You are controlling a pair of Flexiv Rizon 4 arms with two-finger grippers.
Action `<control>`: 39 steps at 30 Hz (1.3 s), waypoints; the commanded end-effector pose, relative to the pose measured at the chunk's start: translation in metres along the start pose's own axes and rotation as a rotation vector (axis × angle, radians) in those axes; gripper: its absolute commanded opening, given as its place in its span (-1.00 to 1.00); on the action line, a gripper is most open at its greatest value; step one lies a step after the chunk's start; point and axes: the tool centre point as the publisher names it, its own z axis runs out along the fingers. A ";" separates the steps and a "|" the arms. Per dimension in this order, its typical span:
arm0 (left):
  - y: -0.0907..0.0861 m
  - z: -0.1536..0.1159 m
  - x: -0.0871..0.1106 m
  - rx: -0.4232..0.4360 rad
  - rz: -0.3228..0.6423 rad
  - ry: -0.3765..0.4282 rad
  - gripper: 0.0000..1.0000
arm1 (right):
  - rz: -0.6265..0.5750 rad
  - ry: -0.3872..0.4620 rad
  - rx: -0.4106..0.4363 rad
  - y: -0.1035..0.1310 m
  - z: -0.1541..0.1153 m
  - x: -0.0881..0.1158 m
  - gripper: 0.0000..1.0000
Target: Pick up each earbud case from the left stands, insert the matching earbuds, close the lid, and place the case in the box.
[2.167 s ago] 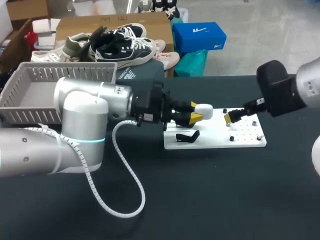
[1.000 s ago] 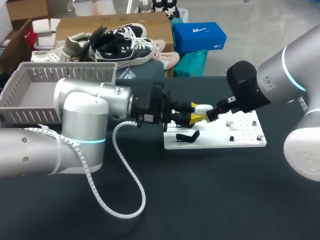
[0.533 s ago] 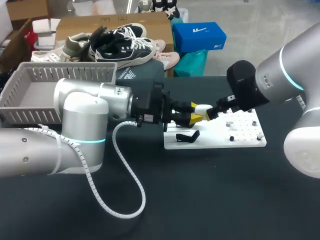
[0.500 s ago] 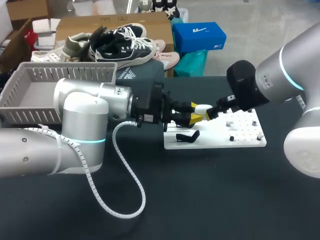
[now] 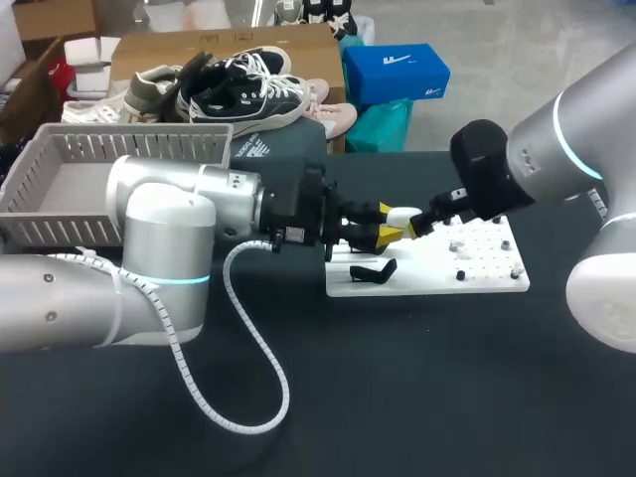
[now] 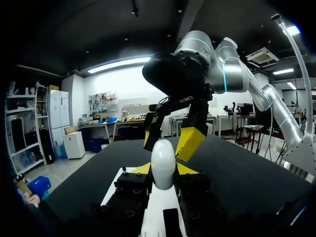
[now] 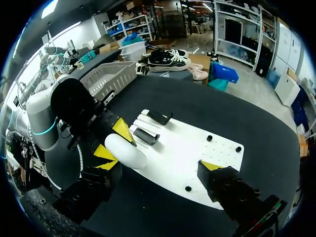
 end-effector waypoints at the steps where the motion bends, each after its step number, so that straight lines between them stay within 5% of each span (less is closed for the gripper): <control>1: -0.003 0.001 0.000 -0.004 0.002 -0.001 -1.00 | 0.004 -0.008 0.009 0.001 0.000 -0.002 1.00; 26: -0.003 0.001 0.000 -0.004 0.002 -0.001 -1.00 | 0.006 -0.041 0.003 -0.002 -0.012 -0.020 1.00; 39: -0.003 0.001 0.000 -0.004 0.002 -0.001 -1.00 | -0.026 -0.029 0.154 -0.024 -0.061 -0.003 1.00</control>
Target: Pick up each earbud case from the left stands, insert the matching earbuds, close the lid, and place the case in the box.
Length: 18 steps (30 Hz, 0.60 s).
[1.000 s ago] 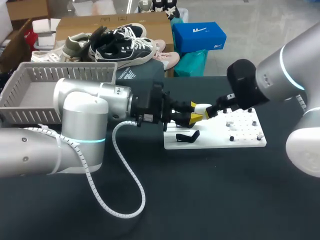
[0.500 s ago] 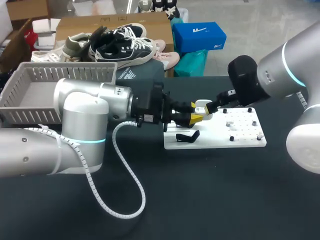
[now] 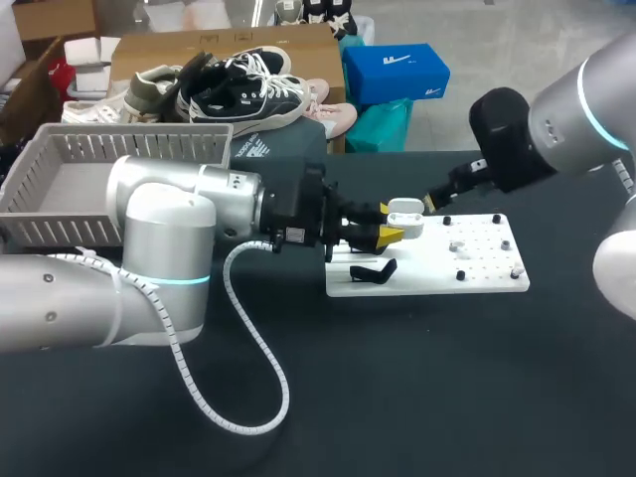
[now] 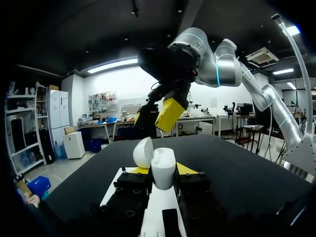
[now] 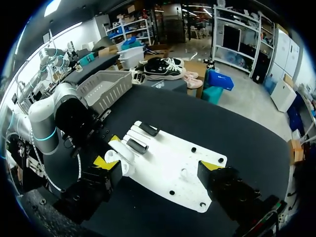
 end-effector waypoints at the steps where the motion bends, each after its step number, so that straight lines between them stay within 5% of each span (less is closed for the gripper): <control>1: -0.002 0.000 0.000 -0.006 0.001 -0.001 -1.00 | -0.003 0.006 0.130 -0.004 -0.032 0.021 1.00; 10: -0.002 0.000 0.000 -0.006 0.001 -0.001 -1.00 | 0.041 0.139 0.350 -0.033 -0.045 0.058 1.00; 18: -0.002 0.000 0.000 -0.006 0.001 -0.001 -1.00 | 0.048 0.237 0.410 -0.044 -0.038 0.084 1.00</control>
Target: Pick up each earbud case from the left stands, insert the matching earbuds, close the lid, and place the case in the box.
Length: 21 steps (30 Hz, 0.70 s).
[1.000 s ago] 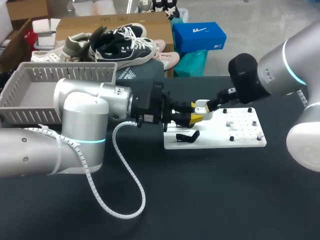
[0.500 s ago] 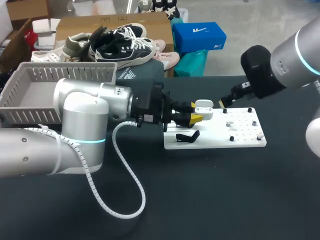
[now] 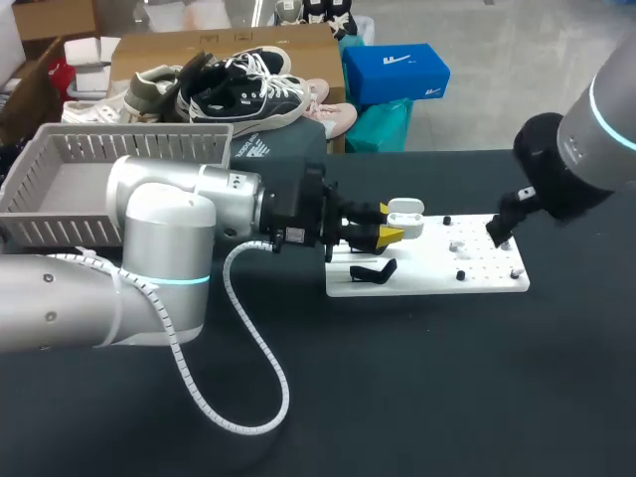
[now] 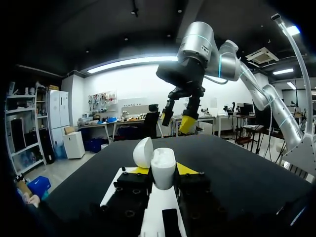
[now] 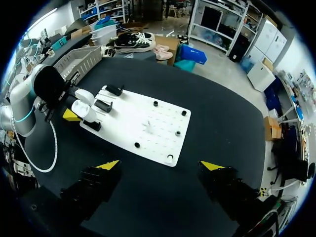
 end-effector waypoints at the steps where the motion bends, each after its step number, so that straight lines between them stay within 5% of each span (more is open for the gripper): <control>1: -0.002 0.000 0.000 -0.006 0.001 -0.001 -1.00 | -0.002 0.016 0.180 0.001 0.004 0.009 1.00; 3: -0.002 0.000 0.000 -0.006 0.001 -0.001 -1.00 | -0.015 0.045 0.189 0.001 0.010 0.017 0.85; 5: -0.002 0.000 0.000 -0.006 0.001 -0.001 -1.00 | -0.020 0.071 0.189 0.000 0.017 0.023 0.24; 9: -0.002 0.000 0.000 -0.006 0.001 -0.001 -1.00 | -0.032 0.105 0.186 0.001 0.029 0.031 0.51; 21: -0.002 0.000 0.000 -0.006 0.001 -0.001 -1.00 | -0.041 0.154 0.166 -0.003 0.055 0.030 0.68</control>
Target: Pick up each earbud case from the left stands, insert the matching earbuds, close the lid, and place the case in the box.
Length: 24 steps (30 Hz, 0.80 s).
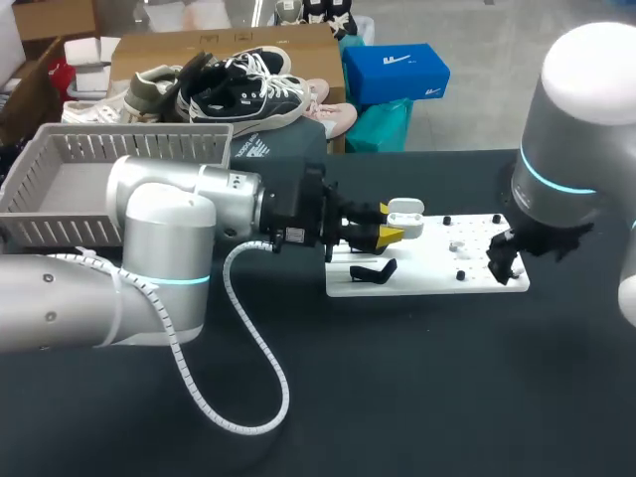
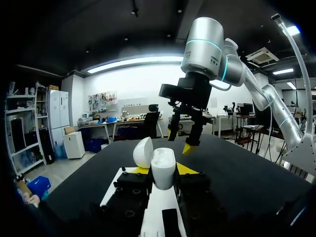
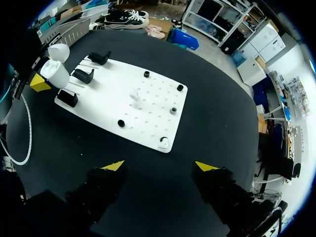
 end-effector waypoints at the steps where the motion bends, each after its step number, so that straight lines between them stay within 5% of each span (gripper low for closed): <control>1: -0.001 0.000 0.000 -0.006 0.001 -0.001 -1.00 | -0.001 0.017 0.002 0.002 0.012 -0.007 0.67; 19: -0.001 0.000 0.000 -0.006 0.001 -0.001 -1.00 | -0.020 0.065 -0.008 0.000 0.040 -0.015 0.24; 22: -0.001 0.000 0.000 -0.006 0.001 -0.001 -1.00 | -0.017 0.073 -0.008 -0.002 0.044 -0.014 -0.07; 24: -0.001 0.000 0.000 -0.006 0.001 -0.001 -1.00 | -0.014 0.077 -0.007 -0.002 0.044 -0.013 -0.08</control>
